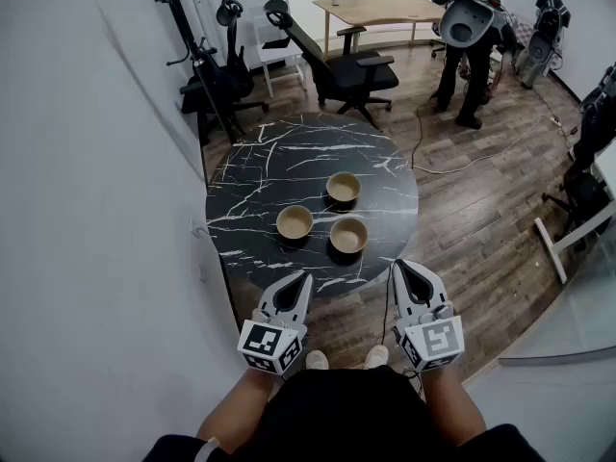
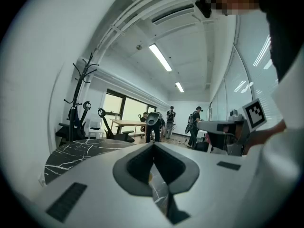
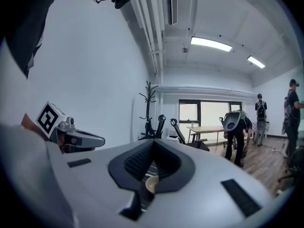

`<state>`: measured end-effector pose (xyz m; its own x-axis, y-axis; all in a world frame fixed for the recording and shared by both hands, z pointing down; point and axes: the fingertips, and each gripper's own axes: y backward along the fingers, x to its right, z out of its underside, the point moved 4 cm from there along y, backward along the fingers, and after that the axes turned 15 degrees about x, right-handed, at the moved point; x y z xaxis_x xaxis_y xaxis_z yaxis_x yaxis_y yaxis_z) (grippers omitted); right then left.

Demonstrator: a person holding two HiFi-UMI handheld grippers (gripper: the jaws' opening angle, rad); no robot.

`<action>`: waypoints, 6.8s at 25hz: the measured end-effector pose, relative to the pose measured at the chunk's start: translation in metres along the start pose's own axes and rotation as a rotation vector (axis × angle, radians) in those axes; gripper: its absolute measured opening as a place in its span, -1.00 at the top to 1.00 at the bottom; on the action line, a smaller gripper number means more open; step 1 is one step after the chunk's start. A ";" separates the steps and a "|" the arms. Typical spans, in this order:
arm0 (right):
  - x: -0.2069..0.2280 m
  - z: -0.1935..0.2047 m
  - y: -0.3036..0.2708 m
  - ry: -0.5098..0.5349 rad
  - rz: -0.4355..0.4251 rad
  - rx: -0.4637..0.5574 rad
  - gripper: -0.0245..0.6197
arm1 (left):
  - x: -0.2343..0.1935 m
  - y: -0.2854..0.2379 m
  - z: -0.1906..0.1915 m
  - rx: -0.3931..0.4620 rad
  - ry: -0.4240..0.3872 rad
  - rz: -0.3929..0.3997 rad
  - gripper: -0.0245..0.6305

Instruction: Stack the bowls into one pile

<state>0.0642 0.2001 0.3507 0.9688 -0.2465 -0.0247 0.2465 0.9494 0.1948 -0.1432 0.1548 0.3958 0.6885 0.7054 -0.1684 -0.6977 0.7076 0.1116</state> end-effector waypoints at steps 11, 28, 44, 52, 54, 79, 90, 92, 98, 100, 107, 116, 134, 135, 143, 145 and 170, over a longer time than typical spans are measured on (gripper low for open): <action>-0.012 -0.008 -0.001 0.029 -0.044 0.015 0.91 | 0.004 0.008 -0.014 0.018 -0.053 0.000 0.89; -0.048 -0.005 -0.016 0.123 -0.035 0.020 0.90 | -0.027 0.028 -0.021 0.026 -0.070 0.012 0.89; -0.010 0.022 -0.064 0.122 -0.065 -0.032 0.90 | -0.049 -0.018 0.002 0.012 -0.060 -0.009 0.89; 0.027 0.056 -0.105 0.077 -0.135 -0.090 0.90 | -0.062 -0.056 0.020 -0.041 -0.071 -0.080 0.89; 0.035 0.061 -0.115 0.067 -0.151 -0.094 0.90 | -0.065 -0.063 0.022 -0.049 -0.082 -0.098 0.89; 0.076 0.137 -0.164 -0.043 -0.369 -0.166 0.90 | -0.086 -0.090 0.067 -0.128 -0.115 -0.376 0.89; 0.053 0.161 -0.186 -0.072 -0.406 -0.196 0.90 | -0.138 -0.095 0.095 -0.197 -0.125 -0.451 0.89; 0.051 0.166 -0.188 -0.067 -0.411 -0.209 0.90 | -0.150 -0.097 0.098 -0.199 -0.112 -0.491 0.89; 0.051 0.186 -0.192 -0.076 -0.406 -0.259 0.90 | -0.178 -0.096 0.117 -0.274 -0.119 -0.570 0.89; 0.049 0.189 -0.194 -0.078 -0.410 -0.265 0.90 | -0.186 -0.095 0.123 -0.295 -0.111 -0.582 0.83; 0.052 0.189 -0.204 -0.068 -0.405 -0.260 0.90 | -0.209 -0.099 0.154 -0.391 -0.047 -0.606 0.51; 0.067 0.193 -0.202 -0.061 -0.381 -0.290 0.90 | -0.234 -0.100 0.201 -0.531 0.084 -0.690 0.42; 0.064 0.206 -0.208 -0.071 -0.405 -0.311 0.90 | -0.242 -0.101 0.224 -0.590 0.190 -0.731 0.80; 0.064 0.206 -0.207 -0.071 -0.405 -0.312 0.90 | -0.241 -0.102 0.223 -0.585 0.191 -0.730 0.81; 0.067 0.210 -0.206 -0.075 -0.390 -0.317 0.90 | -0.244 -0.111 0.212 -0.561 0.153 -0.716 0.85; 0.067 0.211 -0.206 -0.076 -0.382 -0.313 0.90 | -0.246 -0.113 0.209 -0.557 0.154 -0.715 0.85; 0.092 0.219 -0.182 -0.083 -0.268 -0.330 0.90 | -0.240 -0.214 0.175 -0.487 0.099 -0.568 0.85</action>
<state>0.1026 -0.0383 0.5278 0.8675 -0.4950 0.0496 0.4969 0.8577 -0.1317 -0.1249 -0.1588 0.5836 0.9635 0.2143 -0.1608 -0.2652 0.8473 -0.4602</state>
